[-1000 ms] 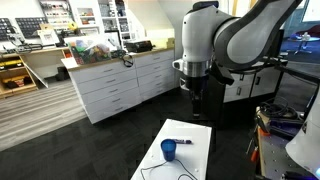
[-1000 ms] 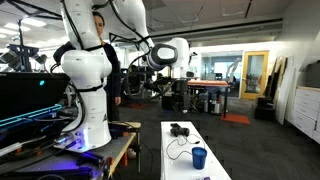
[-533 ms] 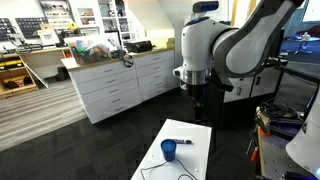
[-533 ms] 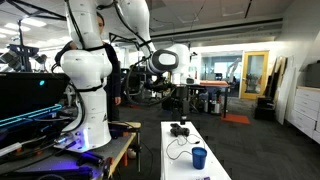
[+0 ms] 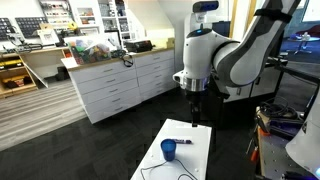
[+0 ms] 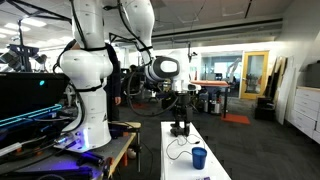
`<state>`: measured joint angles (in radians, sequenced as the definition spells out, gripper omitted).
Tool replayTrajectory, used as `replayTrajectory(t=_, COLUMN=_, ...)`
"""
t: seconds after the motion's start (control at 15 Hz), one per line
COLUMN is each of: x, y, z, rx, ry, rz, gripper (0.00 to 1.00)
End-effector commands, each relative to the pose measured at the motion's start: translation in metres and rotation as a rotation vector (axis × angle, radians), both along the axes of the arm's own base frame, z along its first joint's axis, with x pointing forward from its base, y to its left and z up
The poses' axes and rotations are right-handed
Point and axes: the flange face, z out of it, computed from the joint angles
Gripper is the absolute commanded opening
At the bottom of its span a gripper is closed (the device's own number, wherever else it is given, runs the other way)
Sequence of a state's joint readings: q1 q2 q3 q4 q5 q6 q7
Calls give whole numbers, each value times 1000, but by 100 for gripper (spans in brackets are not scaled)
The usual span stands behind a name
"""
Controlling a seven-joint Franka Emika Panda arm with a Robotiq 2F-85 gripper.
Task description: Pick the marker and put it in the cup
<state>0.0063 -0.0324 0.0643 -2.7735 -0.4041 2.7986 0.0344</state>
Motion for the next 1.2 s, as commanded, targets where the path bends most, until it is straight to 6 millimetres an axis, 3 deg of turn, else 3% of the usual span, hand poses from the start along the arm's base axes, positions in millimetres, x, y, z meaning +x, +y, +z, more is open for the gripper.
replayTrajectory(t=0.0, x=-1, y=-15, z=-17, rx=-8, ry=-25, rz=-9, gripper=100)
replayTrajectory(t=0.6, x=4, y=-33, z=-42, rx=8, ry=-55, rz=-23, gripper=100)
replayTrajectory(t=1.13, x=25, y=-49, z=-62, rx=19, ry=-101, rz=-49, gripper=100)
